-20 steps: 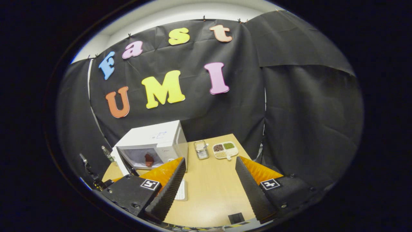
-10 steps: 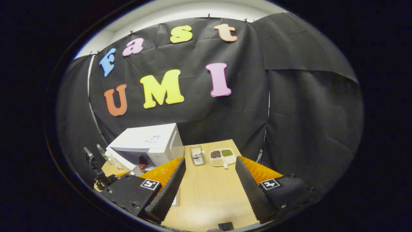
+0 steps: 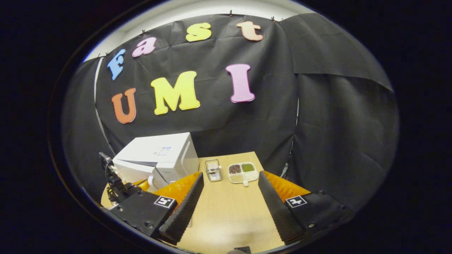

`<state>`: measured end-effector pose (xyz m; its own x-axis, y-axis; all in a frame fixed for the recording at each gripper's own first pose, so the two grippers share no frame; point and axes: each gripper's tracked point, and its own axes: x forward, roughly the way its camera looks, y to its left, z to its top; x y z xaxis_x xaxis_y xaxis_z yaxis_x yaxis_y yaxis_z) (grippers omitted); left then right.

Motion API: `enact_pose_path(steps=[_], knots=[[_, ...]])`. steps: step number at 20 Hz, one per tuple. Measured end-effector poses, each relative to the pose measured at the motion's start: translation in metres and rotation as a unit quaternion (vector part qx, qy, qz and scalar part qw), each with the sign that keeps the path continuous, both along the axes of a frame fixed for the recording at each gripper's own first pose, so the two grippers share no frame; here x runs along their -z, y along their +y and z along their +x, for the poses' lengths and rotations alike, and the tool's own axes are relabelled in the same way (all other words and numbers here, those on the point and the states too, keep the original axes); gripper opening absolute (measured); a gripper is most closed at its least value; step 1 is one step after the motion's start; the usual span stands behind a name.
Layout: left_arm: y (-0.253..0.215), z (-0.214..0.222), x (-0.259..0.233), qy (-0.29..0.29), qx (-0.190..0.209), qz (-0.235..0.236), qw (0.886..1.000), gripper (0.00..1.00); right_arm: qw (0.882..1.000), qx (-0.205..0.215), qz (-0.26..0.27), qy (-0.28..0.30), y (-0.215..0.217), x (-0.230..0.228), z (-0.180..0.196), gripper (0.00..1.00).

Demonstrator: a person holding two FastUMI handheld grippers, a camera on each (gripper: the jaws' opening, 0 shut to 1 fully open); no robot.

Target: Open the microwave oven with the left hand, put the food in, and close the microwave oven.

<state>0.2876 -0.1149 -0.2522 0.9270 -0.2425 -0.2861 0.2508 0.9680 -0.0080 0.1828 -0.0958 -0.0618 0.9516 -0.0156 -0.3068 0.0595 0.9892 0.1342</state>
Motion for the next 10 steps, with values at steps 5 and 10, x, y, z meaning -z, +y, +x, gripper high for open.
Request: enact_pose_path(steps=[5,10], knots=[[-0.003,0.009,0.002,-0.002,0.002,0.005,1.0,0.0,1.0,0.005,0.0,0.005,-0.012,0.006,0.008,0.99],[-0.006,0.016,0.001,-0.004,-0.001,0.002,1.0,0.0,1.0,0.001,0.001,0.01,-0.013,0.012,0.012,0.99]])
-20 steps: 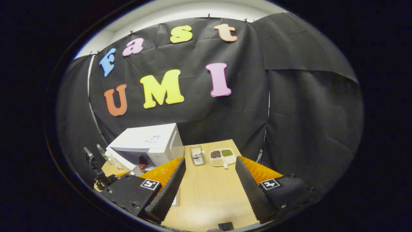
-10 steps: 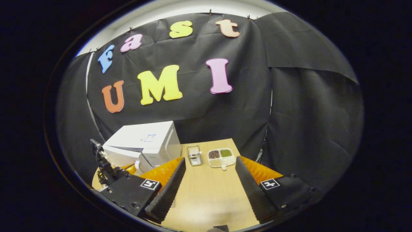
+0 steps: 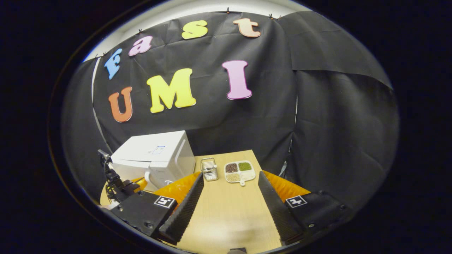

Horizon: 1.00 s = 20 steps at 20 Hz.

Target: Open the microwave oven with the left hand, put the food in, and close the microwave oven.

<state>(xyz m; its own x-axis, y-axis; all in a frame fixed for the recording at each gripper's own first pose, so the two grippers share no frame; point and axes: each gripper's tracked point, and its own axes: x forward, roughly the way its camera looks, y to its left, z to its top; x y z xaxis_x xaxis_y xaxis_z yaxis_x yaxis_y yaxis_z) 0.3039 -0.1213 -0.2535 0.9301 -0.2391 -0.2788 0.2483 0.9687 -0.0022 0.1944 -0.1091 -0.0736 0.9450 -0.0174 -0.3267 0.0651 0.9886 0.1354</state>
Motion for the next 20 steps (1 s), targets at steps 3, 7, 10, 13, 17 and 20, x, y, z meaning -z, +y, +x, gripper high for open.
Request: enact_pose_path(steps=[3,7,10,13,17,20], knots=[[-0.004,0.0,0.001,0.009,0.0,0.006,1.0,0.09,1.0,-0.006,-0.001,-0.006,0.005,-0.005,0.0,0.99],[0.005,-0.008,-0.009,0.001,-0.016,0.011,1.0,0.0,1.0,-0.013,-0.001,-0.01,0.01,-0.006,-0.004,0.99],[0.02,-0.015,-0.009,0.003,-0.029,0.032,0.999,0.0,1.0,-0.015,0.0,-0.011,0.014,-0.004,-0.01,0.99],[0.04,-0.026,-0.008,0.002,-0.054,0.053,0.997,0.86,1.0,-0.017,0.005,-0.011,0.019,-0.003,-0.018,0.99],[0.049,-0.041,-0.02,-0.007,-0.059,0.05,0.997,0.94,1.0,-0.016,-0.001,-0.014,0.022,-0.001,-0.032,0.99],[0.055,-0.062,-0.039,-0.021,-0.056,0.048,0.997,0.95,1.0,-0.014,-0.008,-0.019,0.031,0.0,-0.045,0.99]])
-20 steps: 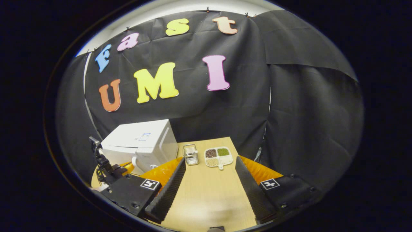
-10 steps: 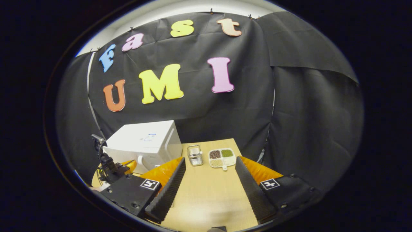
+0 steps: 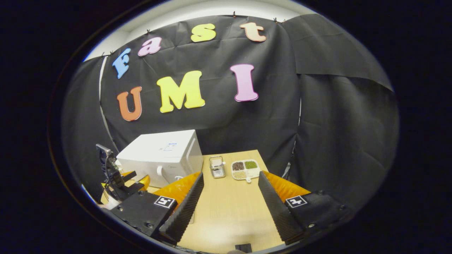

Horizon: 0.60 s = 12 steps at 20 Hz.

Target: Open the microwave oven with the left hand, put the food in, and close the microwave oven.

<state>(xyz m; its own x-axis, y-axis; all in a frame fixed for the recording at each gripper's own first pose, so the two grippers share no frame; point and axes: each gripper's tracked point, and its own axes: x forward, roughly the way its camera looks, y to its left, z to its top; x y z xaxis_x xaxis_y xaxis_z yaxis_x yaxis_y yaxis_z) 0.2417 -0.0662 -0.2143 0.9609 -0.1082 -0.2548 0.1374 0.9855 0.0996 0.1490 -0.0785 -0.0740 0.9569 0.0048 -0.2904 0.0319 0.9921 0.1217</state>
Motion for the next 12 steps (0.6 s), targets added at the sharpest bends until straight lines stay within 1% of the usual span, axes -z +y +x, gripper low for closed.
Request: enact_pose_path(steps=[4,7,9,12], knots=[[0.017,-0.052,-0.044,-0.024,0.018,-0.01,0.999,0.95,1.0,0.014,-0.023,-0.009,0.02,0.0,-0.032,0.99],[0.051,-0.094,-0.085,-0.05,0.01,-0.009,0.999,0.95,0.999,0.025,-0.026,-0.026,0.042,-0.006,-0.061,0.99],[0.071,-0.121,-0.109,-0.067,0.013,-0.017,0.998,0.95,0.998,0.027,-0.031,-0.041,0.058,-0.012,-0.081,0.99],[0.103,-0.156,-0.147,-0.086,0.006,-0.037,0.996,0.95,0.997,0.028,-0.035,-0.07,0.082,-0.027,-0.106,0.99]])
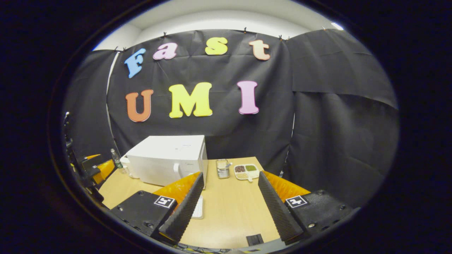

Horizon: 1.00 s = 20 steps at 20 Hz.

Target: Open the microwave oven with the left hand, put the food in, and close the microwave oven.

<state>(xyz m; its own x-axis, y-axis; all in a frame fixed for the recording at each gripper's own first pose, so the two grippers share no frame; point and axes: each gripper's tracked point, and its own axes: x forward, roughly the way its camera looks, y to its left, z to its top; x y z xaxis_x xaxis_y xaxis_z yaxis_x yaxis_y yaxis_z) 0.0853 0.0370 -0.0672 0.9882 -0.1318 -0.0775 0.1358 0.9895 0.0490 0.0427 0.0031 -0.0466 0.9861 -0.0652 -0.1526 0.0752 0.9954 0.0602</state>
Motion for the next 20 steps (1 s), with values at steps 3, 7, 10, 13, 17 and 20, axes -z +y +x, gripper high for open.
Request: enact_pose_path(steps=[3,7,10,13,17,20], knots=[[0.026,-0.034,-0.034,-0.017,-0.01,-0.02,1.0,0.95,1.0,0.0,0.004,-0.022,0.019,-0.014,-0.019,0.99],[0.037,-0.065,-0.075,-0.043,-0.028,-0.04,0.998,0.93,0.998,-0.018,0.013,-0.054,0.042,-0.039,-0.032,0.99],[0.036,-0.076,-0.093,-0.045,-0.042,-0.04,0.997,0.92,0.997,-0.031,0.017,-0.066,0.051,-0.057,-0.034,0.99],[0.023,-0.079,-0.107,-0.05,-0.038,-0.059,0.996,0.92,0.996,-0.036,0.018,-0.082,0.053,-0.073,-0.033,0.91],[0.015,-0.081,-0.11,-0.049,-0.038,-0.048,0.997,0.92,0.996,-0.046,0.018,-0.079,0.058,-0.074,-0.035,0.98],[0.015,-0.085,-0.116,-0.055,-0.039,-0.04,0.997,0.92,0.996,-0.049,0.018,-0.079,0.059,-0.075,-0.038,0.99]])
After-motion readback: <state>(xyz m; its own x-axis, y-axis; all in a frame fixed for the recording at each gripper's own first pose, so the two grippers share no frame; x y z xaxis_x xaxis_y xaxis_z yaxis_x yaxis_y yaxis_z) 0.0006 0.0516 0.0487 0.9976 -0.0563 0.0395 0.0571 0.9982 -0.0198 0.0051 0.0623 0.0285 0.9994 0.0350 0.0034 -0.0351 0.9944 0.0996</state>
